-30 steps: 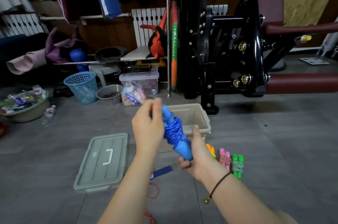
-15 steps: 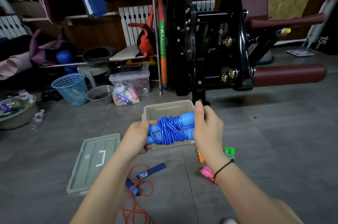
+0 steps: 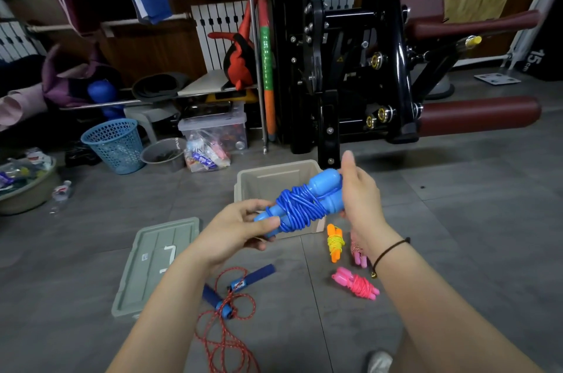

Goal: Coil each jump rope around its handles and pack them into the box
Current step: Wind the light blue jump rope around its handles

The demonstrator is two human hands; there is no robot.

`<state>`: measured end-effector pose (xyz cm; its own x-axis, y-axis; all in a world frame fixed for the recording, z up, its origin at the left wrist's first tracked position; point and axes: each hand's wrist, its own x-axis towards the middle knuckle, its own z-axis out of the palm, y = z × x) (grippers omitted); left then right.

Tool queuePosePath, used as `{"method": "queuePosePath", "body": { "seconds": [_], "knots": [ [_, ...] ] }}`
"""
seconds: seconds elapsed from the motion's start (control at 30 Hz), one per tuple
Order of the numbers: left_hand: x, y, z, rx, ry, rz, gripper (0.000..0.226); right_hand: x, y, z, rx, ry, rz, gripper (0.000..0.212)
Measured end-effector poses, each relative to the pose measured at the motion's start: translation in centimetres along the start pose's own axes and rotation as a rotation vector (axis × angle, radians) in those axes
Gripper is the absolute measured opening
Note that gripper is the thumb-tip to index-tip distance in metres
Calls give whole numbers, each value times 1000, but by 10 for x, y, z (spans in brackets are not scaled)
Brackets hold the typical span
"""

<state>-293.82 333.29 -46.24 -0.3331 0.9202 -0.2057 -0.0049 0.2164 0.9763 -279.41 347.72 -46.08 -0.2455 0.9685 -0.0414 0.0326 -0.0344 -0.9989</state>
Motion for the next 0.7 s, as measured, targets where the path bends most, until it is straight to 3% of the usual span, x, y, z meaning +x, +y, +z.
{"method": "queuePosePath", "body": {
  "seconds": [0.1,0.13,0.2,0.27,0.5,0.6,0.7],
  "knots": [
    [6,2,10,-217,113,23,21,4,-5,-1,492,-211,195,48],
    [9,2,15,-296,153,29,15,5,-4,-2,528,-311,227,48],
    [15,1,25,-365,190,42,11,1,4,-3,375,-507,260,52],
    [21,-1,37,-319,152,42,17,-6,15,-4,172,-664,213,41],
    [48,-4,53,230,27,1,24,8,29,-33,83,-542,136,28],
    [60,-6,55,373,-86,-105,17,8,39,-47,-106,-541,124,37],
    [70,-13,53,546,-135,-164,22,7,62,-58,-193,-533,258,48]
  ]
}}
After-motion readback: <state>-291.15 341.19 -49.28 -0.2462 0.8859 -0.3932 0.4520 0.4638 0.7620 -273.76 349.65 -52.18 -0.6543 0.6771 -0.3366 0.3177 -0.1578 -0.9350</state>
